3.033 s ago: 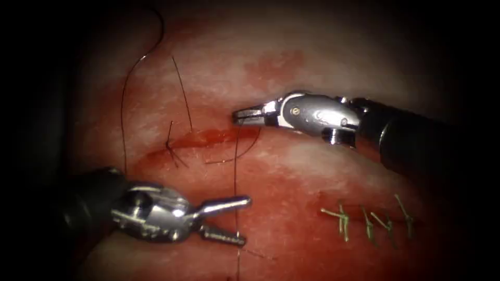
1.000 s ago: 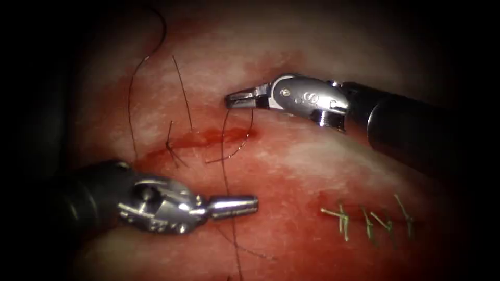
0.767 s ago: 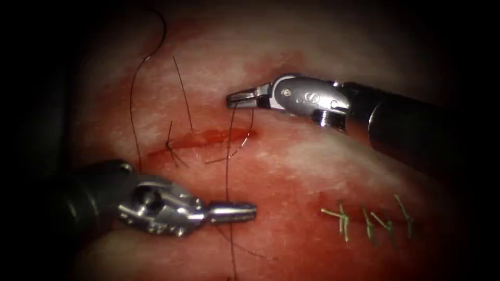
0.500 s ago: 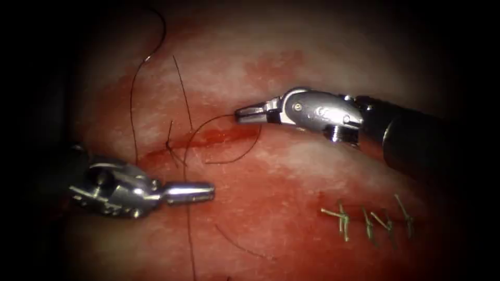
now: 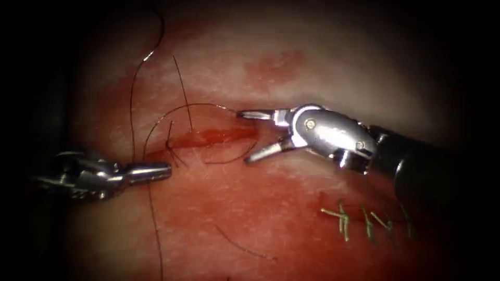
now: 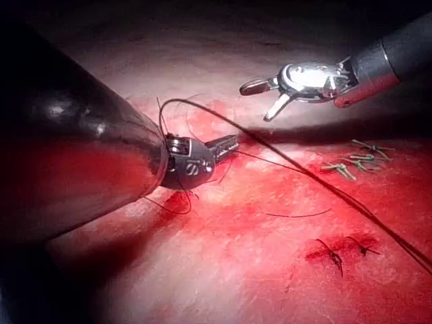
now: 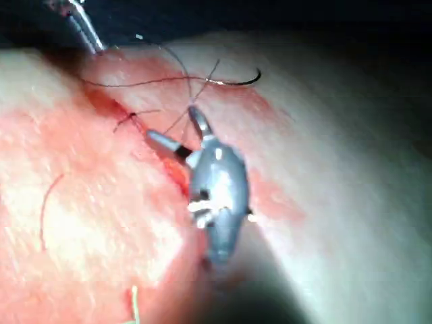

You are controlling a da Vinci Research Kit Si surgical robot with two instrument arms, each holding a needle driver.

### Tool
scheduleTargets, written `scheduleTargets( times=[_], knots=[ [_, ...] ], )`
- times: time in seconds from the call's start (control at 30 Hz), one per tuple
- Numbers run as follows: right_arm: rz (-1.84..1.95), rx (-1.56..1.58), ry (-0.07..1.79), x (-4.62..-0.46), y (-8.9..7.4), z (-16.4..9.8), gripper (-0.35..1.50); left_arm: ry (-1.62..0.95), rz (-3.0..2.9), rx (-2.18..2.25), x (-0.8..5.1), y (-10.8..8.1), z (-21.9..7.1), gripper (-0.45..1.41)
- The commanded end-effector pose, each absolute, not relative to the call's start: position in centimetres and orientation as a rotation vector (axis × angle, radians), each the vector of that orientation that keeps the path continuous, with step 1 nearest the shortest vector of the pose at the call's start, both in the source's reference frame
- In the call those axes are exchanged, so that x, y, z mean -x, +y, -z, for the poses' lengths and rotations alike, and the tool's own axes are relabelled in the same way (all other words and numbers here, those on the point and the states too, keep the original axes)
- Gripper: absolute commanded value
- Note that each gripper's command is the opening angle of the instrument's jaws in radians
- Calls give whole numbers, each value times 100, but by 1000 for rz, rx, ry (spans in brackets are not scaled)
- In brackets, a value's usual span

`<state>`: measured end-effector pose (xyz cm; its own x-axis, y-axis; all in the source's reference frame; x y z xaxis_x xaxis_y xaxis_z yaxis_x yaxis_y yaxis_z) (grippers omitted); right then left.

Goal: Wound Closure

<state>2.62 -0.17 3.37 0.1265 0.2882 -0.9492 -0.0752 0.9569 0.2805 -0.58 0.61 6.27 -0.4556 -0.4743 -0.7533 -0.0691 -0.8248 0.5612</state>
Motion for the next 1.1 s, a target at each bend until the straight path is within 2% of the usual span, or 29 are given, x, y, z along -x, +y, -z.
scheduleTargets(
  times=[0.03, 0.2, 0.27, 0.3, 0.37, 0.43, 0.47, 0.7, 1.1],
  knots=[
    [-291, -197, 1433, -261, -6, -348, 147, -787, 2356, -1463, 63, 62, -632, -45],
    [-340, -210, 1459, -240, 11, -358, 147, -797, 2366, -1431, 60, 61, -631, -45],
    [-351, -211, 1466, -234, 17, -362, 131, -797, 2365, -1431, 59, 60, -631, -45],
    [-350, -212, 1466, -232, 19, -364, 118, -797, 2364, -1432, 59, 60, -631, -45],
    [-343, -221, 1458, -229, 24, -369, 58, -801, 2355, -1430, 59, 58, -631, -45],
    [-335, -233, 1443, -230, 30, -374, -15, -806, 2353, -1433, 59, 56, -631, -45],
    [-336, -232, 1438, -232, 35, -379, -35, -806, 2348, -1437, 60, 55, -631, -45],
    [-319, -227, 1360, -271, 64, -423, -35, -798, 2306, -1447, 68, 50, -627, -45],
    [-192, -284, 1380, -341, 42, -470, -35, -794, 2291, -1451, 69, 55, -624, -45]
  ],
)
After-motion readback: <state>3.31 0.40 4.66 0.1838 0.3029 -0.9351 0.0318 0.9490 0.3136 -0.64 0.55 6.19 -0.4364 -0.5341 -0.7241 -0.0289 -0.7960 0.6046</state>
